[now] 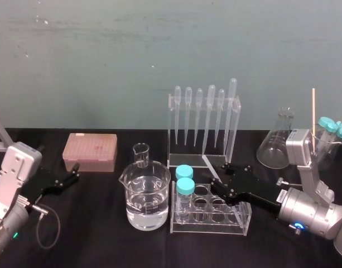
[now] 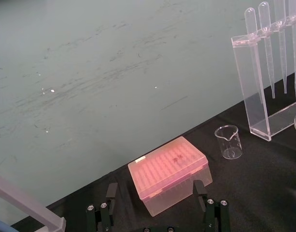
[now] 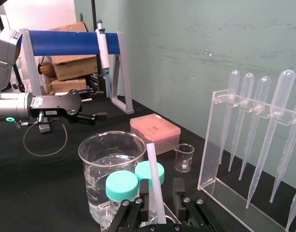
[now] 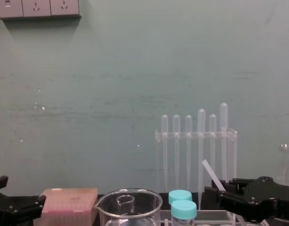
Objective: Pick up the stirring rod with one hand, then place it down.
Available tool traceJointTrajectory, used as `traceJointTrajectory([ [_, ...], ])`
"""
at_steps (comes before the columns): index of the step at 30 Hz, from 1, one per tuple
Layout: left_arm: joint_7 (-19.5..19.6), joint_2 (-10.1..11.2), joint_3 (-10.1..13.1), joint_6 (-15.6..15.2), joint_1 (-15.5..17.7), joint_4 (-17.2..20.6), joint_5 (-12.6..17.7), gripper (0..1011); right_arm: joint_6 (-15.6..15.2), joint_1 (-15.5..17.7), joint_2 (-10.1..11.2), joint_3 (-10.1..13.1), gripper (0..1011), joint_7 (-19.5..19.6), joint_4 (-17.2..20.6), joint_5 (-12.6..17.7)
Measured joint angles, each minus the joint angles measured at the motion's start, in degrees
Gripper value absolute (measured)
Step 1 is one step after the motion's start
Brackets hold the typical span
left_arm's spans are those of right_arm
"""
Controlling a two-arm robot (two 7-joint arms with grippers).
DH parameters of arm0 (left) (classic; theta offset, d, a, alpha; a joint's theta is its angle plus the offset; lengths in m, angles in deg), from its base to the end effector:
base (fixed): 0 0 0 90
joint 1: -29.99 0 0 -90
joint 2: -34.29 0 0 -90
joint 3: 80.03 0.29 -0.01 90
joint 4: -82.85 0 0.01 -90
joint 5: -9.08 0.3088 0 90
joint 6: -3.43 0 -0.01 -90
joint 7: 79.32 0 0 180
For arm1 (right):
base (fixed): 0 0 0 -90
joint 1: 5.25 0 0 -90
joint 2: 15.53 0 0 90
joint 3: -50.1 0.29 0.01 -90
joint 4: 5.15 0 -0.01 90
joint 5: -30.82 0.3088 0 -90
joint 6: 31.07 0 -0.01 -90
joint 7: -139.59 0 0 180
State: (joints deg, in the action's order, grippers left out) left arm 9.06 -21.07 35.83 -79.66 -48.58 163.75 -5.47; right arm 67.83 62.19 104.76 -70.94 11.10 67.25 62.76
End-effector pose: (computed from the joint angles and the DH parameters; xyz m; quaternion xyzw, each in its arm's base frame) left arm 0.3581 0.0827 -0.3023 0.1414 -0.1324 0.5799 0.7913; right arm 0.4082 -0.0611 -0.2867 -0.0381 -0.0243 -0.2980 0.9535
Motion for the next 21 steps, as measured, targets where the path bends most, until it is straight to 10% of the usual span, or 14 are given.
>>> traceJointTrajectory([
  [8, 0.00, 0.00, 0.00, 0.00, 0.00, 0.00, 0.00, 1000, 0.04, 0.00, 0.00, 0.00, 96, -0.01, 0.00, 0.04],
  [21, 0.00, 0.00, 0.00, 0.00, 0.00, 0.00, 0.00, 1000, 0.05, 0.00, 0.00, 0.00, 70, 0.00, 0.00, 0.04],
])
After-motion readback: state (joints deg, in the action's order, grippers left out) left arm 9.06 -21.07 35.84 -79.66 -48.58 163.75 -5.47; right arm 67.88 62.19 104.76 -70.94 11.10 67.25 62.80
